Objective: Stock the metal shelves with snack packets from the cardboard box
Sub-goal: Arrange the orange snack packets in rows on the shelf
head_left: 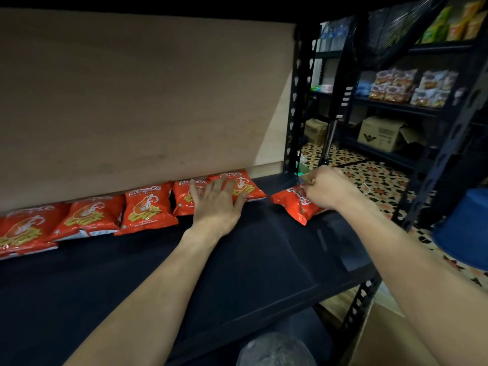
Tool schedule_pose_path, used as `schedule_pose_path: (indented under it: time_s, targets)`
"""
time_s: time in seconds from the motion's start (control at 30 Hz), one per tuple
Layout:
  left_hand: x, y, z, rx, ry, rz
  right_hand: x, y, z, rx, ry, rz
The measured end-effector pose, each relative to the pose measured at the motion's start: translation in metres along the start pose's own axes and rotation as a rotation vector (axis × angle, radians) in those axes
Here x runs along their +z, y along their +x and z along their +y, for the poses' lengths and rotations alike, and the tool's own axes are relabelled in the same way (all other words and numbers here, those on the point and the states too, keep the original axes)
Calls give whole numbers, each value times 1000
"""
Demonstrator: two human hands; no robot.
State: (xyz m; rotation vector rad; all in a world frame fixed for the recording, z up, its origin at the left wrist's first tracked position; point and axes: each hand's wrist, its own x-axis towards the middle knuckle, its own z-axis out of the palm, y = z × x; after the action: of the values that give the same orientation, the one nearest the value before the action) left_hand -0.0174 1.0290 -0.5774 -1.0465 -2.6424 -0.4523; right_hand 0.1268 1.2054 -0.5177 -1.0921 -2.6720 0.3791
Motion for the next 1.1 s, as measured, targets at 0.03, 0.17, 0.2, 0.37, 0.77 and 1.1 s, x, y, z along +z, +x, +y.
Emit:
schedule_pose_path:
  time_s: [0.03,0.17,0.2,0.37,0.77,1.1]
  targets:
    - [0,0,0,1,10,-10,-1,0,0,-44,-17,-43]
    - [1,2,2,2,31,-49,-2,2,9,-89,13,-211]
    - [1,2,2,3,38,-57,-2,5,12,-76,9,-199]
    - [2,2,2,-5,34,-67,11,21,20,-40,-31,-35]
    - [6,2,-3,-3,-38,-26,36,44,-11,-105,131,163]
    - [7,3,-2,-6,-38,-24,49,43,-4,-133,135,35]
